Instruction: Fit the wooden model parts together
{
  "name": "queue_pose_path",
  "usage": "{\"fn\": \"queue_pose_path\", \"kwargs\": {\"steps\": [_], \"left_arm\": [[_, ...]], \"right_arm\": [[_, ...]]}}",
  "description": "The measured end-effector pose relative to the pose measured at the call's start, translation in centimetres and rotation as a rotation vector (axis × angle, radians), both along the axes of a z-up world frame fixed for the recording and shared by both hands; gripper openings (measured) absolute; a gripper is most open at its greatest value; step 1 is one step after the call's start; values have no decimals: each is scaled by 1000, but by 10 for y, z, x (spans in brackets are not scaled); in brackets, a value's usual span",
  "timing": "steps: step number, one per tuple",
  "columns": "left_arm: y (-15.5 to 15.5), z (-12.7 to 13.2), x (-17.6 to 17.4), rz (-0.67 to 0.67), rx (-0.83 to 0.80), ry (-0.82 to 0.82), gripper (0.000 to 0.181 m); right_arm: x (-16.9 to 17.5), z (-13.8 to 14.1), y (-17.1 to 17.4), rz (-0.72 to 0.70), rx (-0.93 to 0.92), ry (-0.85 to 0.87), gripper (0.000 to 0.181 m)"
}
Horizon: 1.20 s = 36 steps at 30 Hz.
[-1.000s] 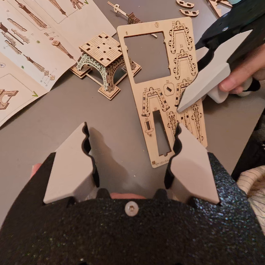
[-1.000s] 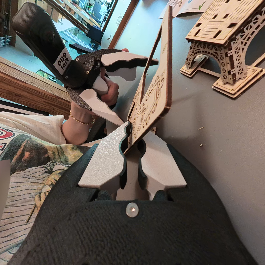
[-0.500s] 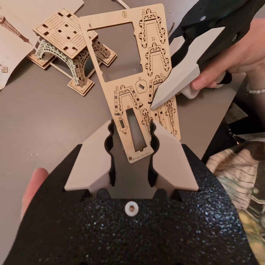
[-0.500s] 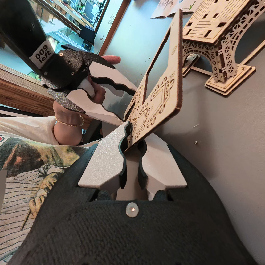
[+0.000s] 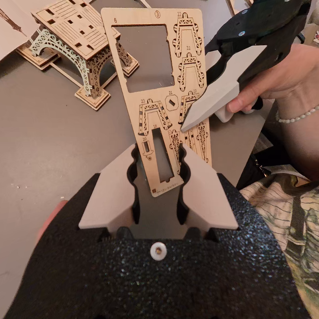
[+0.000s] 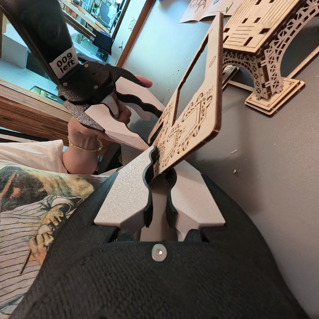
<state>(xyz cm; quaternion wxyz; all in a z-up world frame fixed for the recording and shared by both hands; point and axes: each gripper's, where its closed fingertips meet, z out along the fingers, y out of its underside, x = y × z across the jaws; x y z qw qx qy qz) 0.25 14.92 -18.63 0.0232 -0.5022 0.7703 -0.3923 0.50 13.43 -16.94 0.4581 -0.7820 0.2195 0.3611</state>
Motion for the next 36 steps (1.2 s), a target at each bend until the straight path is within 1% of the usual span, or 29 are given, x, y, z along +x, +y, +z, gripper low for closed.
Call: {"fn": "queue_pose_path", "kwargs": {"steps": [3,7,9,12,15,19,22,25,28,29,30,31,33,35,36], "left_arm": [[0,1,1,-12,-19,2,45],[-1,3,0,-19,-157,42,38],[-1,3,0,-13,-170,41,37],[-1,3,1,-9,-138,42,38],[-1,3,2,5,-136,77,38],[-1,1,1,-41,-32,149,39],[0,1,1,-69,-18,195,39],[0,1,2,-67,6,205,39],[1,0,3,-42,40,189,39],[5,-3,5,-35,90,164,34],[7,-4,8,-24,146,129,34],[8,-5,8,-17,189,133,35],[9,-4,9,-40,275,92,37],[8,-3,6,-46,234,98,40],[9,-2,7,-33,200,93,50]], "right_arm": [[1,0,1,-5,3,-1,4],[-1,3,1,11,20,9,4],[-1,2,1,11,19,10,4],[0,2,1,6,19,14,3],[0,3,1,5,20,11,3],[0,2,0,5,16,10,3],[0,3,0,4,19,6,3],[0,2,0,0,13,7,3],[1,1,0,-8,4,8,3],[-1,4,1,5,25,12,3],[0,0,2,-7,1,-2,4],[1,0,2,-11,1,4,3],[0,1,2,-2,10,16,3],[-2,3,2,11,21,23,3],[-2,3,2,15,23,24,3]]}}
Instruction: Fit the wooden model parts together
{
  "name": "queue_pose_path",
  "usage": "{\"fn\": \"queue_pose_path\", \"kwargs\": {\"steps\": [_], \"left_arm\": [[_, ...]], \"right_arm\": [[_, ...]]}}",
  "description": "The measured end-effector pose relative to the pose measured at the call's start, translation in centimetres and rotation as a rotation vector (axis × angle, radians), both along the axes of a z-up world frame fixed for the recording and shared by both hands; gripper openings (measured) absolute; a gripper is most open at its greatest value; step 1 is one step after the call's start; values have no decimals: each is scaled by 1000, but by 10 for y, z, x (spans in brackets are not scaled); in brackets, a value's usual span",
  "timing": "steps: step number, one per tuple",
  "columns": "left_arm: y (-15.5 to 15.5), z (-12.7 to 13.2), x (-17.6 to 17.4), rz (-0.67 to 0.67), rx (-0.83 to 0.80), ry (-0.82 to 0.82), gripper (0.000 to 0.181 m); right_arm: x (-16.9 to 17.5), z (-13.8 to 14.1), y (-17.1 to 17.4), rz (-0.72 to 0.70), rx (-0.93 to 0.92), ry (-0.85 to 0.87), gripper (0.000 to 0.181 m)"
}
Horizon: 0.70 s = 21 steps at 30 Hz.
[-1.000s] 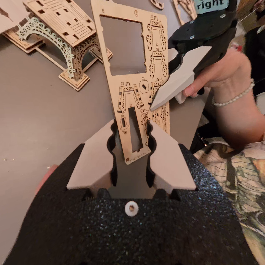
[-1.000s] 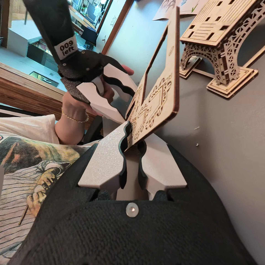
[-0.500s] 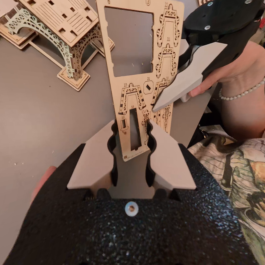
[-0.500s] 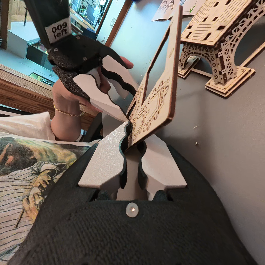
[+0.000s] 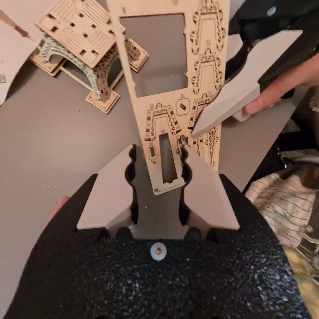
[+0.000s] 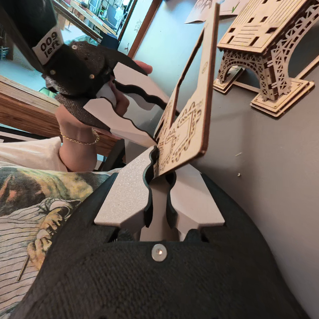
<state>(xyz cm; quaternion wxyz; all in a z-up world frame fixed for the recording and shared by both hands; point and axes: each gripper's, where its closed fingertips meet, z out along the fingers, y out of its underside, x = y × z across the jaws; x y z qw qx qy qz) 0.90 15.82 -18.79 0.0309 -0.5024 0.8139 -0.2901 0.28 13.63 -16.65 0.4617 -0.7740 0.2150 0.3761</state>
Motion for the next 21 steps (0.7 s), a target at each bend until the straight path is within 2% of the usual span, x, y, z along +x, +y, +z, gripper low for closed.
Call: {"fn": "queue_pose_path", "kwargs": {"steps": [3,5,7,9,12,17,21], "left_arm": [[-4,20,0,20,-165,-70,66],[-1,34,-3,28,-237,-119,67],[1,30,-14,2,-258,-76,67],[7,17,-25,6,-224,0,69],[13,4,-30,-7,-130,-14,68],[13,0,-35,-35,-44,-57,74],[18,-5,-33,-59,81,-92,73]], "right_arm": [[1,1,0,-3,9,9,3],[1,3,-1,-1,18,15,2],[-1,8,-1,11,55,15,1],[1,11,-2,0,76,19,1],[0,12,-2,1,78,13,1],[-2,15,-3,13,96,11,1],[-4,14,-3,28,88,8,1]]}}
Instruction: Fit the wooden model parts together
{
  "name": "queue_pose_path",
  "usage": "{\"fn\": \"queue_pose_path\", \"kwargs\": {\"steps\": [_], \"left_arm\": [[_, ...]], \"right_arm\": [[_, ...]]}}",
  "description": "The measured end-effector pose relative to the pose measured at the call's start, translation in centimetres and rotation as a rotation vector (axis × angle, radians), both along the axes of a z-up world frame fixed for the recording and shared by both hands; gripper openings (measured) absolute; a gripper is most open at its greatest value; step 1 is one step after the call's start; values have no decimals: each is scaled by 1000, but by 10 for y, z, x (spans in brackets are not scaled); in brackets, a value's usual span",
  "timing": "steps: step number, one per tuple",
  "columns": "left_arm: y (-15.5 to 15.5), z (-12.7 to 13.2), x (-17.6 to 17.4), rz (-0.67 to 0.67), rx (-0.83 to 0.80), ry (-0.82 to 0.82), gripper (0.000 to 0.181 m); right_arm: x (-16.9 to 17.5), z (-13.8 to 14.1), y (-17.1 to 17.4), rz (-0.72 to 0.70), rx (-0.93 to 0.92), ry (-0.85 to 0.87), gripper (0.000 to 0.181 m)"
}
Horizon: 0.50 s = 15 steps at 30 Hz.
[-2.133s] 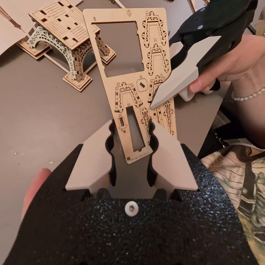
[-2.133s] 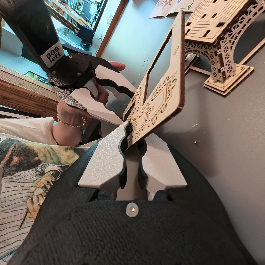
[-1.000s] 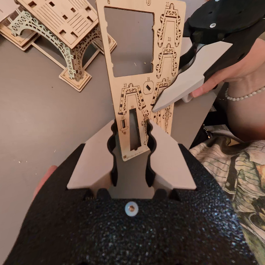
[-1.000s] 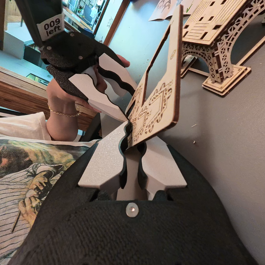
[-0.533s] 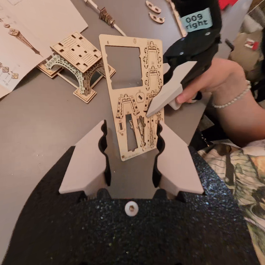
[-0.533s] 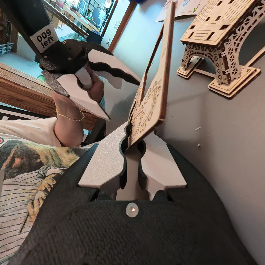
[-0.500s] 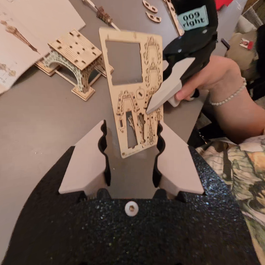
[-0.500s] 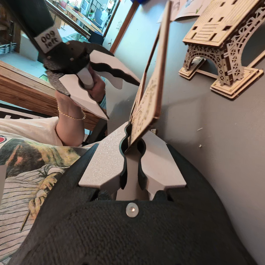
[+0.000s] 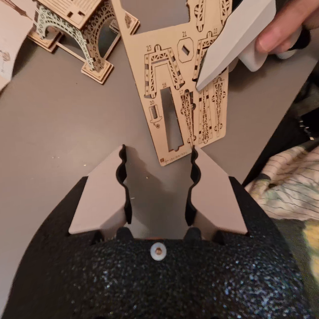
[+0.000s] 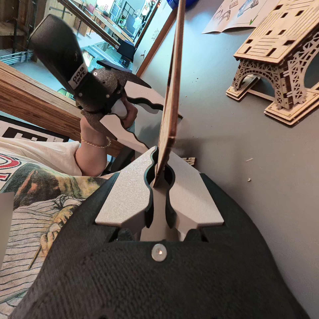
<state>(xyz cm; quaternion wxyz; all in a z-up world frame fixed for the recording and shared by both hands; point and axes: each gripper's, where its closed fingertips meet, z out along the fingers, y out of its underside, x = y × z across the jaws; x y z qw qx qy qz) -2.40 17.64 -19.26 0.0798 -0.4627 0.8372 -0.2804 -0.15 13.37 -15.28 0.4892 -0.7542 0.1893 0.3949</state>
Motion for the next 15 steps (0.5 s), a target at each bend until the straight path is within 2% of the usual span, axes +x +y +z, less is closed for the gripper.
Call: {"fn": "queue_pose_path", "kwargs": {"steps": [6,11,12,13,15], "left_arm": [[-4,-5,-6,-102,125,-43,77],[-8,6,4,-46,24,-97,72],[-6,6,7,-22,19,-104,71],[-2,4,10,-2,34,-107,79],[-5,3,11,-10,36,-114,76]], "right_arm": [[1,-5,1,-6,-35,-4,1],[-5,-4,0,30,-24,-5,1],[-6,-4,0,38,-25,-5,1],[-5,-5,0,32,-32,-8,1],[-6,-6,0,35,-36,-9,2]]}}
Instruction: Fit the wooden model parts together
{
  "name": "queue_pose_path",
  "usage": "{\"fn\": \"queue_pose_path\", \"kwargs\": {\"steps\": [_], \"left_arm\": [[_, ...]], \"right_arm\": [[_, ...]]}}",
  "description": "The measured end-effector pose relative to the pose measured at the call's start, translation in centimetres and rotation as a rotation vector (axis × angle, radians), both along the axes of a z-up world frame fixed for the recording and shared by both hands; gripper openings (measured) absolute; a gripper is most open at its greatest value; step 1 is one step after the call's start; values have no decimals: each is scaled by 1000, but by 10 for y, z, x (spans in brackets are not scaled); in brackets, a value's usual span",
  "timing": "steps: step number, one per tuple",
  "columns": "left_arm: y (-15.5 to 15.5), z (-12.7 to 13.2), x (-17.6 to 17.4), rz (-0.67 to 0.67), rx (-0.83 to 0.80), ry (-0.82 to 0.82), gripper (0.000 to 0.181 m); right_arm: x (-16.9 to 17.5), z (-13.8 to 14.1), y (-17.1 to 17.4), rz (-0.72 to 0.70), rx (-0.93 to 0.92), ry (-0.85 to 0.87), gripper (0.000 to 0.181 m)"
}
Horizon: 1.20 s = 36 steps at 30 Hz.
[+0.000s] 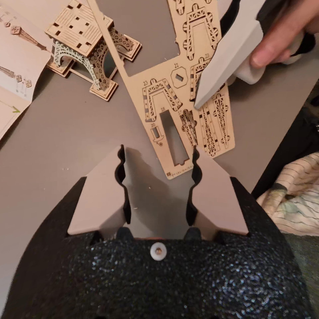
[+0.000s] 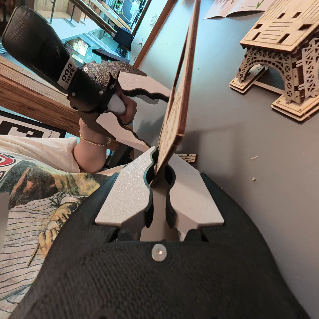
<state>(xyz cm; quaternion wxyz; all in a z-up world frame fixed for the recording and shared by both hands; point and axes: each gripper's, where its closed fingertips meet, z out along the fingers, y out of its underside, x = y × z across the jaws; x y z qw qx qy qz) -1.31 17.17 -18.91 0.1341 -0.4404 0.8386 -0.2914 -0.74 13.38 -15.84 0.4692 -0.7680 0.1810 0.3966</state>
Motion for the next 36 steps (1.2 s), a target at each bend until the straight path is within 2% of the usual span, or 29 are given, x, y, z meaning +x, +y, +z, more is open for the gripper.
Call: {"fn": "queue_pose_path", "kwargs": {"steps": [4,6,8,10,12,15,17,20,24,27,32,34,36], "left_arm": [[4,3,8,65,13,-37,82],[1,2,6,74,30,-30,74],[4,6,8,98,112,-54,79],[1,10,6,89,200,-83,72],[-4,7,2,96,202,-31,64],[-7,4,1,88,101,13,53],[-7,15,7,127,-18,-41,67],[-3,34,14,203,-194,-85,67],[-10,15,8,176,-245,48,71],[-25,19,9,142,-394,51,35],[-15,35,21,206,-604,-30,24],[-6,43,23,245,-695,-57,15],[-3,52,23,264,-808,-68,7]], "right_arm": [[2,1,0,-11,9,0,1],[3,0,0,-16,-2,-3,2],[1,3,-1,-5,21,-6,2],[1,4,-1,-4,27,-5,3],[1,2,-1,-9,13,-7,2],[4,-1,0,-27,-9,-4,2],[4,0,0,-24,0,-1,2],[-1,3,-1,8,19,-5,1],[-11,11,-3,68,70,-10,1],[-7,11,-2,44,69,-10,2],[3,14,-1,-19,88,3,23],[7,11,1,-49,73,4,36],[12,10,4,-79,64,1,35]]}}
